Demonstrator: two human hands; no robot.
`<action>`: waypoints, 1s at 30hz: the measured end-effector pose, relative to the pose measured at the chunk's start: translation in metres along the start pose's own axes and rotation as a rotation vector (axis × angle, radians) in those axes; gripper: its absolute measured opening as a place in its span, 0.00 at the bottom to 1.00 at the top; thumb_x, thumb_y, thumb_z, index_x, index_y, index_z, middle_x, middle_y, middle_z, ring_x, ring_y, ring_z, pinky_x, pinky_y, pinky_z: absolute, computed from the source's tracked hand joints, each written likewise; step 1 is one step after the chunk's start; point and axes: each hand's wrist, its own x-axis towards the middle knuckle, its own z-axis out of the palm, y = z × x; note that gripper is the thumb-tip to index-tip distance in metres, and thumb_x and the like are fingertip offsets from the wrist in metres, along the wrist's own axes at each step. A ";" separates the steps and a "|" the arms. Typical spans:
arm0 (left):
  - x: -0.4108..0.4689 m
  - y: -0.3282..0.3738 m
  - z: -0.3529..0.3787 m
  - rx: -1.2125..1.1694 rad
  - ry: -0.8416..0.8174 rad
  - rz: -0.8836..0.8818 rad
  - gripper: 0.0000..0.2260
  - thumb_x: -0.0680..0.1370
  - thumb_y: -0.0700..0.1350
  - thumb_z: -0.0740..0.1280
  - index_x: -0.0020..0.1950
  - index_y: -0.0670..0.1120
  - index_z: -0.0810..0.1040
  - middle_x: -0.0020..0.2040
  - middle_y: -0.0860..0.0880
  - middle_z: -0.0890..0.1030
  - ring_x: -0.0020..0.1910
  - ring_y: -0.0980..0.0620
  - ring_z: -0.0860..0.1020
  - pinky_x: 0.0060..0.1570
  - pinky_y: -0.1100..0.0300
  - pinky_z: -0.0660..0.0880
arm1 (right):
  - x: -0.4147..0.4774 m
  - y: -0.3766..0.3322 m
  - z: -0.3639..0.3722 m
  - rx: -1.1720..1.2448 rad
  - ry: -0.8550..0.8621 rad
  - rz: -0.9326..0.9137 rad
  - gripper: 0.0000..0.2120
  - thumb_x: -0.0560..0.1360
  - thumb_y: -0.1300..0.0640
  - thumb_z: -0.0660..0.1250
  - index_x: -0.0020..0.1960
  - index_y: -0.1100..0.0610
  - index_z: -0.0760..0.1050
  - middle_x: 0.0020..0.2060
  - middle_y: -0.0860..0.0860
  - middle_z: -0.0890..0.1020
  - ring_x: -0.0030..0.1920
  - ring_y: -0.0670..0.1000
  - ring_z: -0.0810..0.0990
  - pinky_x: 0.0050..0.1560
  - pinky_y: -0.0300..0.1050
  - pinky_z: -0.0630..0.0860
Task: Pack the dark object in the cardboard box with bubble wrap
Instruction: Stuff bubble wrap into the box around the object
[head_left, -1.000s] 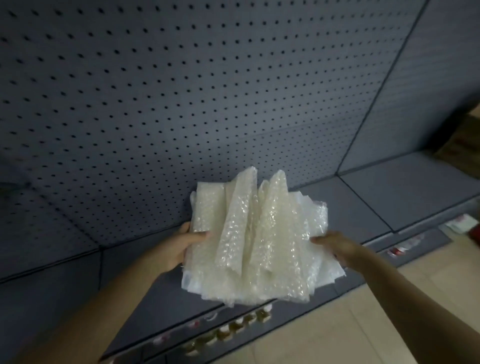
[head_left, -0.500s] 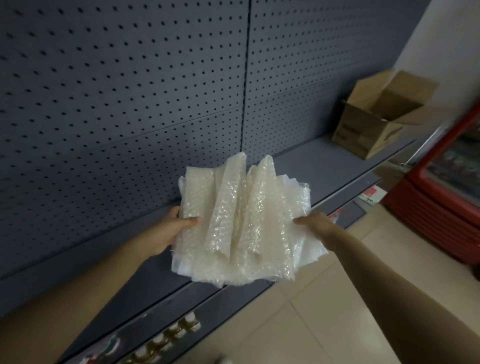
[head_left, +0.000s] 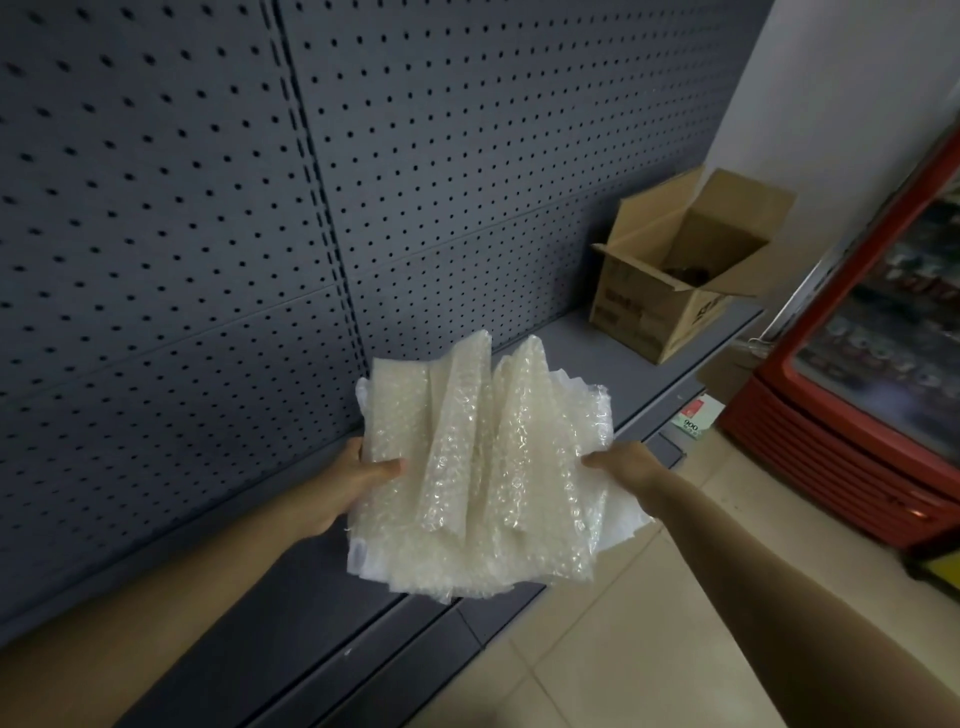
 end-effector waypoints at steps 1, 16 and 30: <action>0.011 0.008 0.010 0.019 0.008 -0.004 0.25 0.75 0.45 0.72 0.69 0.47 0.68 0.62 0.45 0.79 0.59 0.47 0.79 0.59 0.47 0.76 | 0.013 -0.003 -0.011 0.002 -0.013 -0.011 0.19 0.73 0.59 0.69 0.60 0.67 0.75 0.56 0.59 0.78 0.55 0.60 0.77 0.58 0.53 0.74; 0.134 0.033 0.108 -0.095 0.279 0.022 0.28 0.75 0.47 0.72 0.73 0.50 0.66 0.66 0.50 0.77 0.61 0.50 0.77 0.64 0.49 0.73 | 0.201 -0.057 -0.102 -0.230 -0.168 -0.121 0.16 0.73 0.58 0.69 0.57 0.65 0.76 0.53 0.60 0.80 0.50 0.59 0.78 0.53 0.50 0.74; 0.204 0.024 0.146 -0.174 0.504 -0.159 0.26 0.75 0.51 0.71 0.70 0.47 0.65 0.59 0.50 0.77 0.55 0.50 0.77 0.60 0.54 0.73 | 0.316 -0.073 -0.101 -0.514 -0.074 -0.192 0.19 0.76 0.54 0.65 0.62 0.66 0.73 0.56 0.63 0.79 0.51 0.61 0.78 0.47 0.46 0.70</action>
